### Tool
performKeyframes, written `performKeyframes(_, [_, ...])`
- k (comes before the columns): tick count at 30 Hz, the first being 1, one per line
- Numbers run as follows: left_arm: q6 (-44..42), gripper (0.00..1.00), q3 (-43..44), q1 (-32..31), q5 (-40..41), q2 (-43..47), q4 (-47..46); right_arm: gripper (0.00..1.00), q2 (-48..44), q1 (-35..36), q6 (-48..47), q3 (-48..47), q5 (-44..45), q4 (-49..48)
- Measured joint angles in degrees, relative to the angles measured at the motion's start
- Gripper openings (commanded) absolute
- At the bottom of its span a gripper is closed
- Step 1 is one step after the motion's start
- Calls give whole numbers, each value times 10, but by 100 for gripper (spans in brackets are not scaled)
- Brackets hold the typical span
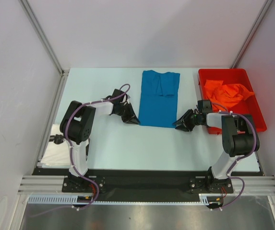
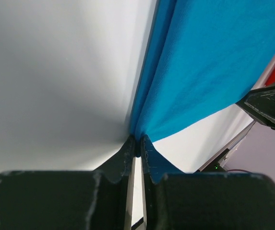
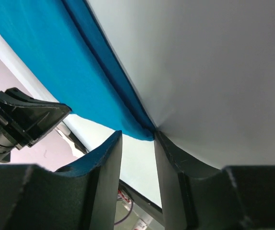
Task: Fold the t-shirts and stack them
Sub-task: Fold the tshirt
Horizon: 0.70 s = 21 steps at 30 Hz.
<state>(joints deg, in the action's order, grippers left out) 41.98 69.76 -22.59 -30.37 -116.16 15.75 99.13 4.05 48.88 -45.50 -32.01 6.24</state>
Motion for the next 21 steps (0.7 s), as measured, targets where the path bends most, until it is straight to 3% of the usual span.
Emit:
performKeyframes(4, [0, 9, 0, 0, 0, 0, 0, 31, 4, 2, 9, -2, 9, 0])
performKeyframes(6, [0, 0, 0, 0, -1, 0, 0, 18, 8, 3, 12, -6, 12, -1])
performKeyframes(8, [-3, 0, 0, 0, -2, 0, -1, 0, 15, 6, 14, -8, 20, -4])
performKeyframes(15, [-14, 0, -9, 0, 4, 8, -11, 0, 10, 19, -2, -9, 37, -5])
performKeyframes(21, [-16, 0, -102, -1, 31, 75, -52, 0, -49, 56, -21, 49, 71, -21])
